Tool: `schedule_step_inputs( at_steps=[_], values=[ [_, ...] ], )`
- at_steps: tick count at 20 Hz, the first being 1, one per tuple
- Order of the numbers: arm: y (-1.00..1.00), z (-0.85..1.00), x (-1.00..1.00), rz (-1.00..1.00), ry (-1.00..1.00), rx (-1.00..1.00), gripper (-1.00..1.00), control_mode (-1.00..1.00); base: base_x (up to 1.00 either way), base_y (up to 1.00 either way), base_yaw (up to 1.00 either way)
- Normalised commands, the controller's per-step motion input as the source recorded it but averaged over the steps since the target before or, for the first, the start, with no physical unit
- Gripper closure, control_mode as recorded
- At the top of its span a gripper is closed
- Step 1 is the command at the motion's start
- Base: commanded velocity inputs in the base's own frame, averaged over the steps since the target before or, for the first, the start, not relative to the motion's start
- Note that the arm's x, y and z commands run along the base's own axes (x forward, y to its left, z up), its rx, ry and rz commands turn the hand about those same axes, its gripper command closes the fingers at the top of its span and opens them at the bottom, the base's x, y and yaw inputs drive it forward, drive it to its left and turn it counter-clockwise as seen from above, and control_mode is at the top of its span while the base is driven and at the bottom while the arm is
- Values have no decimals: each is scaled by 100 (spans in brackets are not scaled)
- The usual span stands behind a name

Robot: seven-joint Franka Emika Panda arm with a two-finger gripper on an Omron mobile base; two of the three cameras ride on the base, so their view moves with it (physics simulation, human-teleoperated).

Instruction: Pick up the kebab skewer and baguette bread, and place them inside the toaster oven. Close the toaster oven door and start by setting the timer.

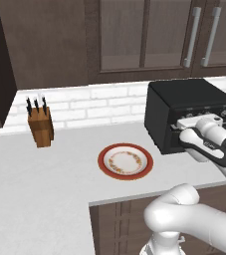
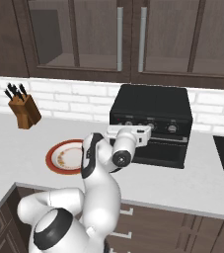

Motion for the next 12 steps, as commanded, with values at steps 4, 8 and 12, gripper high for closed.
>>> schedule_step_inputs(
  at_steps=[4,8,12],
  values=[
    [0,0,3,0,0,0,-100,-100,0,0,0],
    [0,0,0,0,-2,0,-100,-100,0,0,0],
    [0,0,0,0,-3,0,-100,-100,0,0,0]
  ],
)
